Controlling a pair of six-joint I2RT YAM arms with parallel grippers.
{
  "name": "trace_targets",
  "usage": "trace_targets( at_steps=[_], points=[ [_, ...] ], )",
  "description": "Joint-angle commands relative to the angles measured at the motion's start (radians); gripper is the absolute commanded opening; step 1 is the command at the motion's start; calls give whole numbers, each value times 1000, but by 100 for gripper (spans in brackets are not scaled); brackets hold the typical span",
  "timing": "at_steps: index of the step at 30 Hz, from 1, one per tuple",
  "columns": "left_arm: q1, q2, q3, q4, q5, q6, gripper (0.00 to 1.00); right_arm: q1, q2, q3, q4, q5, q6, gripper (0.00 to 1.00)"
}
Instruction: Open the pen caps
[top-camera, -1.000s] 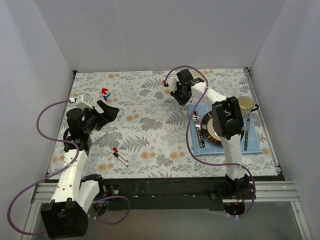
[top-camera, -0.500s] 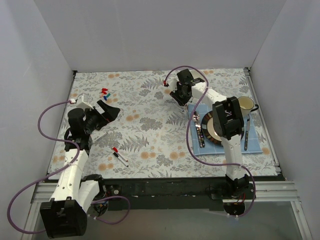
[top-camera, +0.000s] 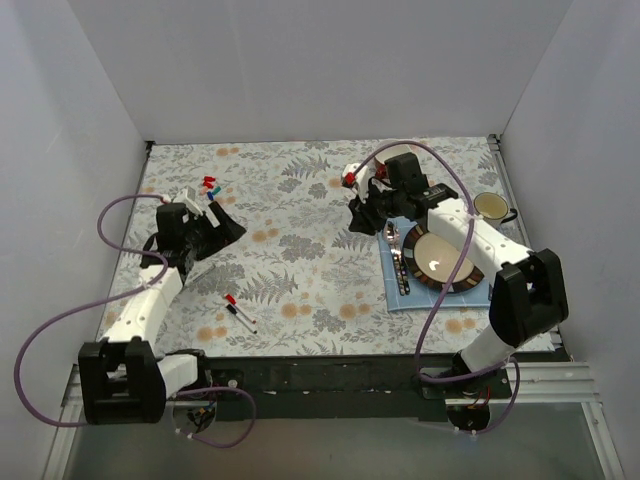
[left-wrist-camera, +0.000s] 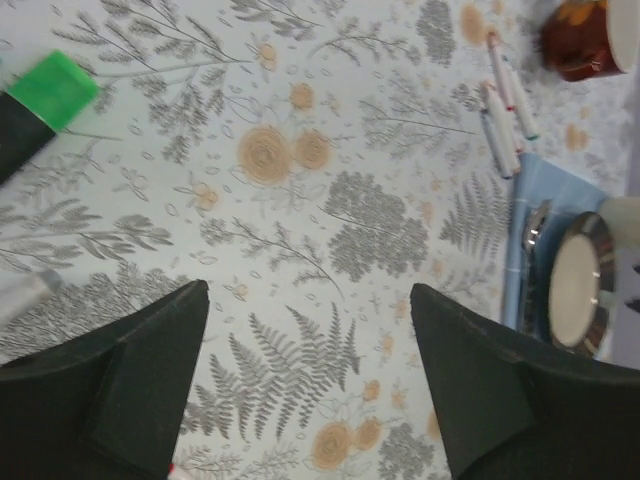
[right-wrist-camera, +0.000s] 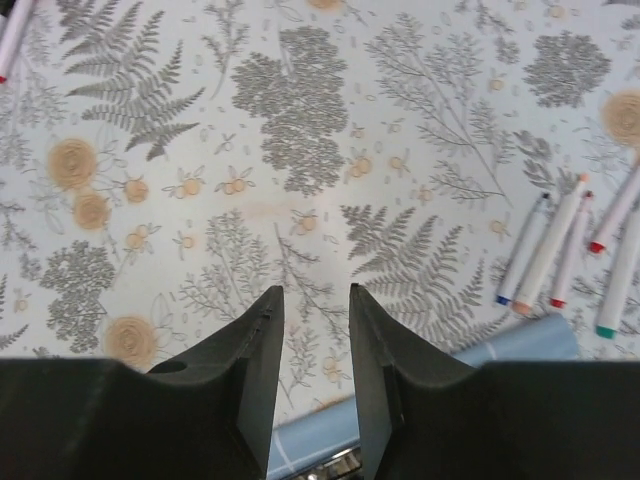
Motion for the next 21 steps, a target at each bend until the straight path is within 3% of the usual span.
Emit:
trace_targets(
  at_steps=[1, 6, 10, 14, 21],
  points=[
    [-5, 165, 213, -149, -185, 258, 76, -1, -19, -90, 98, -171, 15, 40],
    [-77, 438, 460, -292, -395, 395, 72, 8, -4, -73, 62, -245, 21, 40],
    [-103, 598, 527, -333, -549, 441, 61, 8, -39, -83, 73, -256, 25, 40],
    [-117, 679, 613, -372, -577, 471, 51, 9, -67, -99, 85, -265, 28, 40],
    [-120, 767, 750, -408, -608, 551, 45, 9, -62, -102, 88, -276, 28, 40]
  ],
)
